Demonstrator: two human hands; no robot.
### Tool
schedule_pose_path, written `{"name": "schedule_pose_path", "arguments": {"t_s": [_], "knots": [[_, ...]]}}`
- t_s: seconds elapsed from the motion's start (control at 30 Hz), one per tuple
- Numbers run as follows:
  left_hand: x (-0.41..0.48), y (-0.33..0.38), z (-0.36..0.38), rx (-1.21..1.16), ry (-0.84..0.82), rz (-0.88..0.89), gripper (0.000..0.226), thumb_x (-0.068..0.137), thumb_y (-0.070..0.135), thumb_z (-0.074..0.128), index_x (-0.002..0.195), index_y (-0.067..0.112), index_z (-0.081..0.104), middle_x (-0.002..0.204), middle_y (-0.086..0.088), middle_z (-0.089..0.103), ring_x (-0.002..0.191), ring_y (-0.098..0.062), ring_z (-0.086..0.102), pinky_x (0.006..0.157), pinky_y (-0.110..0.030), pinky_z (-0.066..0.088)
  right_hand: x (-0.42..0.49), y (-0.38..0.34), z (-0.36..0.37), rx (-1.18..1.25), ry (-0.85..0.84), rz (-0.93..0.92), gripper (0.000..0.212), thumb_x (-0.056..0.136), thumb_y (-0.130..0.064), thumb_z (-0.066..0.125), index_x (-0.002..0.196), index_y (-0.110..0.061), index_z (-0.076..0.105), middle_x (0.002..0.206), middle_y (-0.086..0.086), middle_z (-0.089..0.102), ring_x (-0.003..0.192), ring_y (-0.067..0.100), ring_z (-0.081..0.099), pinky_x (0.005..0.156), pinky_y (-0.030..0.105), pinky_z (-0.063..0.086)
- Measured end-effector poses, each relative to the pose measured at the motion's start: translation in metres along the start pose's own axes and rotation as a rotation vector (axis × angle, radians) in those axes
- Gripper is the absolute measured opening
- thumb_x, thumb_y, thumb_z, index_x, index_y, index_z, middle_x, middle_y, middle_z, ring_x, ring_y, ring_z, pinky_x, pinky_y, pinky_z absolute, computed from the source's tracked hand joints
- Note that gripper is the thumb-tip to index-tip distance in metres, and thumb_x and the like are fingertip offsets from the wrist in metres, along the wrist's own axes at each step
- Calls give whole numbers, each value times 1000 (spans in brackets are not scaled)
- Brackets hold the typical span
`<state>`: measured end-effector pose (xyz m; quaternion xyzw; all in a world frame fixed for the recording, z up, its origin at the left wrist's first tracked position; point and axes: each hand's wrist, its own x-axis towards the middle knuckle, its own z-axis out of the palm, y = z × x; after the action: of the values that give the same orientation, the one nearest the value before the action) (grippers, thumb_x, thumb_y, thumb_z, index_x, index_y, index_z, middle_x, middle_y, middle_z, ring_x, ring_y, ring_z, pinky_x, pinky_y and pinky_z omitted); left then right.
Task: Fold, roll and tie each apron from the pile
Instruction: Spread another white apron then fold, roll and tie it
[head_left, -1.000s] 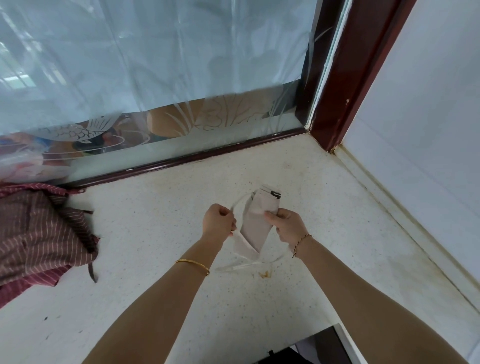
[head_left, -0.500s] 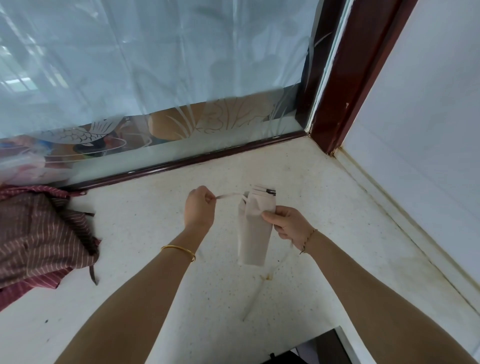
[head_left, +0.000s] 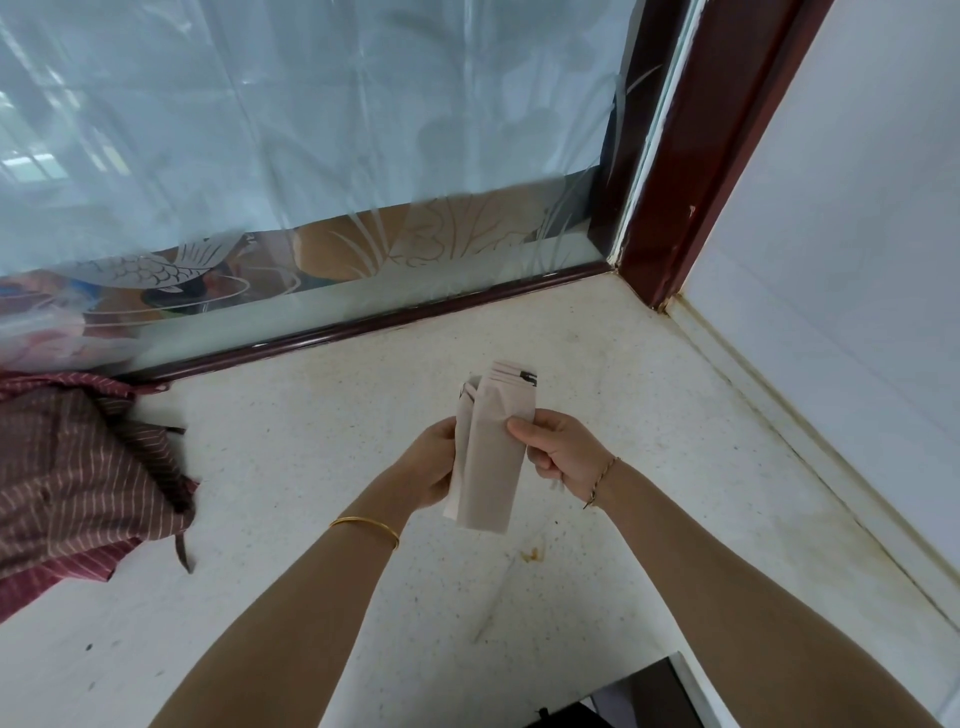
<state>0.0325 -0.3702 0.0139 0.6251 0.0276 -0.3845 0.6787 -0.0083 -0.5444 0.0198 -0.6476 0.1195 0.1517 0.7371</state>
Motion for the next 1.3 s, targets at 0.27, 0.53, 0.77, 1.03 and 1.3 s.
{"name": "schedule_pose_path", "arguments": {"t_s": [0.27, 0.53, 0.77, 1.03, 1.3], "knots": [[5, -4, -6, 36, 176, 24, 28, 93, -6, 45, 120, -9, 51, 107, -24, 60, 90, -31, 58, 82, -42, 52, -1, -2, 4, -12, 88, -22, 9, 92, -14, 59, 85, -13, 64, 62, -1, 43, 49, 10, 26, 39, 16, 18], [-4, -1, -3, -41, 96, 28, 20, 95, -2, 47, 108, -2, 62, 92, -13, 67, 82, -24, 64, 72, -34, 56, -1, -1, 5, 13, 113, -22, 16, 92, -16, 60, 76, -14, 64, 49, -6, 45, 47, 11, 30, 41, 18, 16], [-2, 3, -5, -1, 404, 142, 9, 92, 5, 57, 98, 1, 62, 74, -10, 62, 62, -15, 56, 61, -24, 51, 4, 5, -1, -216, 389, -65, 20, 91, -15, 61, 75, -3, 57, 53, 5, 41, 42, 9, 35, 39, 16, 29], [-9, 12, 21, 20, 46, -70, 10, 92, 3, 56, 100, -1, 60, 68, -8, 62, 54, -10, 56, 52, -18, 49, 6, 11, 10, -138, 447, -25, 25, 89, -17, 64, 69, -5, 56, 63, 11, 66, 60, 26, 66, 69, 41, 59], [3, -5, 47, 466, 420, 187, 11, 85, 7, 58, 86, 13, 49, 79, -5, 58, 68, -19, 53, 57, -25, 41, 2, 4, 15, 55, 374, 59, 14, 89, -12, 65, 77, -3, 63, 71, 15, 67, 57, 24, 66, 62, 37, 60]]}}
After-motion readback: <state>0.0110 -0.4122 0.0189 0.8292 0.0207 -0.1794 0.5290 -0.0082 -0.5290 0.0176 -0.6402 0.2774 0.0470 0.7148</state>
